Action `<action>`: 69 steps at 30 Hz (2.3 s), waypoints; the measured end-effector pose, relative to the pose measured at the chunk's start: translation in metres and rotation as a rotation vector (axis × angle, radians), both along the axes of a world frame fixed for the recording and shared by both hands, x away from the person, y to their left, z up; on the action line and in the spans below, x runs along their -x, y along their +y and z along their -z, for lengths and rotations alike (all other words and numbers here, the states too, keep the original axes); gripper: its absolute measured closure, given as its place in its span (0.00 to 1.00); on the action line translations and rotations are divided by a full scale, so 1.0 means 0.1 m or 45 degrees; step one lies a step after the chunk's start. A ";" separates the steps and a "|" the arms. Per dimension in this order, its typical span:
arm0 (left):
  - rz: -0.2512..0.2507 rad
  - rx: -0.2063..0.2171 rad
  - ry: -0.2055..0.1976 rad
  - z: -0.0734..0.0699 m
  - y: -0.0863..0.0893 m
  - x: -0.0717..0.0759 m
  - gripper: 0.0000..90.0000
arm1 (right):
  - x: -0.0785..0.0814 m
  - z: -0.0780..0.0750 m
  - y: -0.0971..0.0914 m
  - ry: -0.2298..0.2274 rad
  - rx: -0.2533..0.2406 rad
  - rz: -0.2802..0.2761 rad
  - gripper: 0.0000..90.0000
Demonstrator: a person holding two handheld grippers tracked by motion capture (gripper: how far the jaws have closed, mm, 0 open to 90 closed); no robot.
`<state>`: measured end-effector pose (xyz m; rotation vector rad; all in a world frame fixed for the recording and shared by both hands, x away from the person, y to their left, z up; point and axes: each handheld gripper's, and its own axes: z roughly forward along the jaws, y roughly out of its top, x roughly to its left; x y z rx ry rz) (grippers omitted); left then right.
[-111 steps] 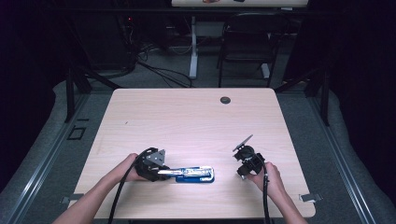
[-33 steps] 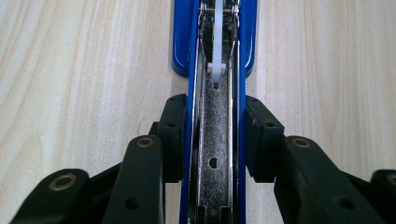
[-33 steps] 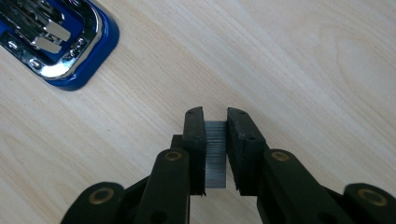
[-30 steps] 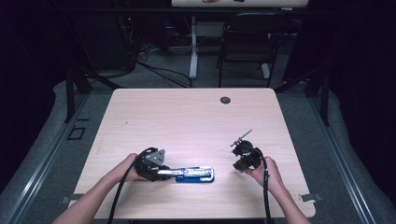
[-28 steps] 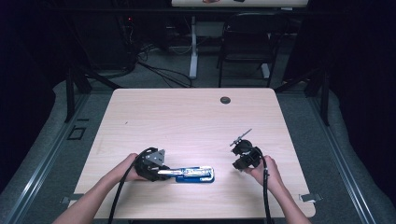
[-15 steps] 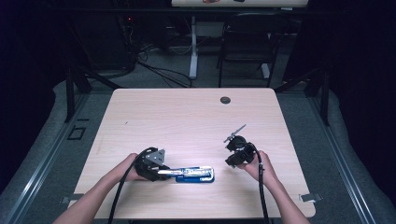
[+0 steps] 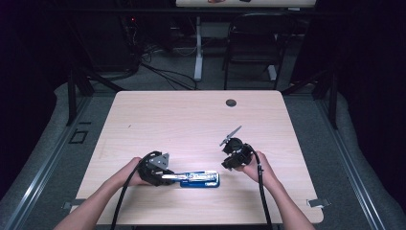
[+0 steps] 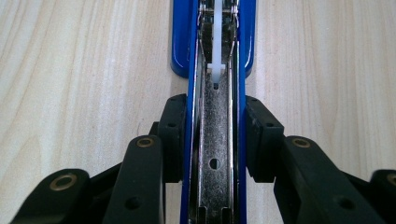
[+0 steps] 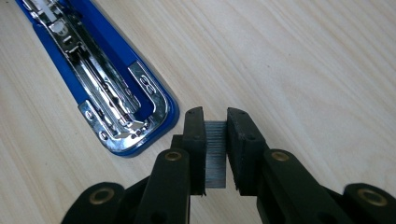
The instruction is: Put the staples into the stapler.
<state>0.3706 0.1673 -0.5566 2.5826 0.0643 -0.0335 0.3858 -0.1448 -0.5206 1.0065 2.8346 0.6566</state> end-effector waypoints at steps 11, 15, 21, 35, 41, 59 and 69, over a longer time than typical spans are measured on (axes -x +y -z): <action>-0.003 -0.012 -0.008 0.00 0.00 0.00 0.72 | -0.03 -0.02 0.13 -0.024 -0.018 -0.098 0.88; 0.003 0.004 0.005 0.00 0.00 0.00 0.72 | -0.04 -0.05 0.18 -0.037 -0.017 -0.142 0.88; -0.004 -0.009 -0.002 0.00 0.00 0.00 0.72 | -0.04 -0.10 0.26 -0.044 -0.025 -0.207 0.88; 0.000 0.000 0.006 0.00 0.00 0.00 0.72 | -0.03 -0.17 0.42 -0.048 -0.060 -0.345 0.88; -0.002 -0.009 -0.005 0.00 0.00 0.00 0.72 | -0.01 -0.17 0.49 -0.048 -0.059 -0.397 0.88; -0.005 0.007 -0.004 0.01 0.00 0.00 0.72 | 0.09 -0.10 0.64 -0.018 -0.033 -0.529 0.88; -0.004 0.011 0.012 0.01 0.00 -0.01 0.72 | 0.12 -0.06 0.63 -0.033 0.013 -0.571 0.88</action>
